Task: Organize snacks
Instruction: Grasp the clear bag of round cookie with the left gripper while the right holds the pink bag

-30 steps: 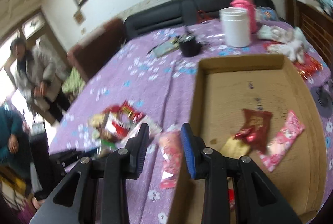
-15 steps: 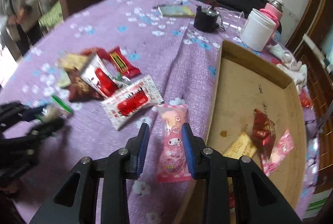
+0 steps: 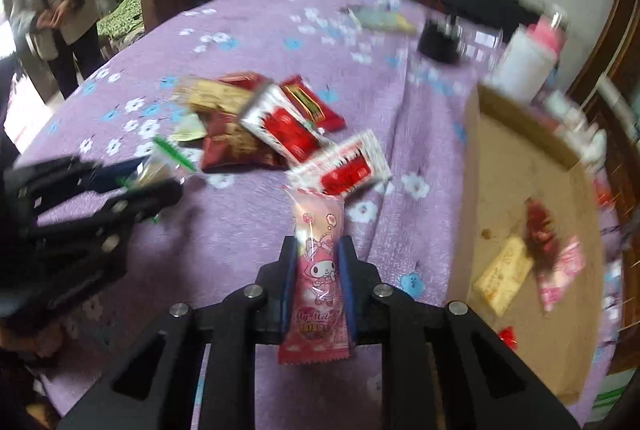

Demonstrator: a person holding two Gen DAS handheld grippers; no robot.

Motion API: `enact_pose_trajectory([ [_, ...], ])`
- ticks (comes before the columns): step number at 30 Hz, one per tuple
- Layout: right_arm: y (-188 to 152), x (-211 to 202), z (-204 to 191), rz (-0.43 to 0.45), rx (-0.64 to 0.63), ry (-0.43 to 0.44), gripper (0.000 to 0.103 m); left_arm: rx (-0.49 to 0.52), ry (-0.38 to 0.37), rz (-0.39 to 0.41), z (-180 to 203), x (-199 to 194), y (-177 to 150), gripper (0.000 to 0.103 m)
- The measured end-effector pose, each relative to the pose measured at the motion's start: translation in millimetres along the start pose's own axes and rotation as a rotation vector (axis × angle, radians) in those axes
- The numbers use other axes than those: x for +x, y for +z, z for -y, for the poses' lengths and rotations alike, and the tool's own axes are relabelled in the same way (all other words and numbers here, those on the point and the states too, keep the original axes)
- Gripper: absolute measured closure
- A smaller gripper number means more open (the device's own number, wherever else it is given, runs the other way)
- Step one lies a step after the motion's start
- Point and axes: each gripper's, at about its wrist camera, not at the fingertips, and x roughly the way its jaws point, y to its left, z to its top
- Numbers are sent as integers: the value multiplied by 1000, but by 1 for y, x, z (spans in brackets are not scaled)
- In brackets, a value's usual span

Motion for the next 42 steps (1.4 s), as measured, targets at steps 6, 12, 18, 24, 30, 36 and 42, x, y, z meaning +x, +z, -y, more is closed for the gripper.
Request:
enact_pose_trajectory([
  [6, 0, -30, -13, 124, -50, -129, 84, -35, -5, 6, -8, 4, 2, 73],
  [12, 3, -15, 21, 114, 46, -84, 84, -40, 0, 18, -9, 5, 3, 73],
  [18, -2, 14, 35, 107, 172, 119, 84, -23, 8, 30, -5, 5, 4, 73],
  [24, -7, 10, 36, 148, 205, 196, 84, -20, -6, 56, -3, 2, 5, 73],
  [30, -8, 8, 52, 177, 280, 240, 84, -29, -1, 65, -4, 0, 5, 73],
  [36, -7, 11, 57, 182, 306, 265, 84, -30, 3, 71, -3, -2, 4, 73],
  [42, -8, 10, 56, 197, 308, 271, 84, -33, 0, 73, -4, -3, 4, 73],
])
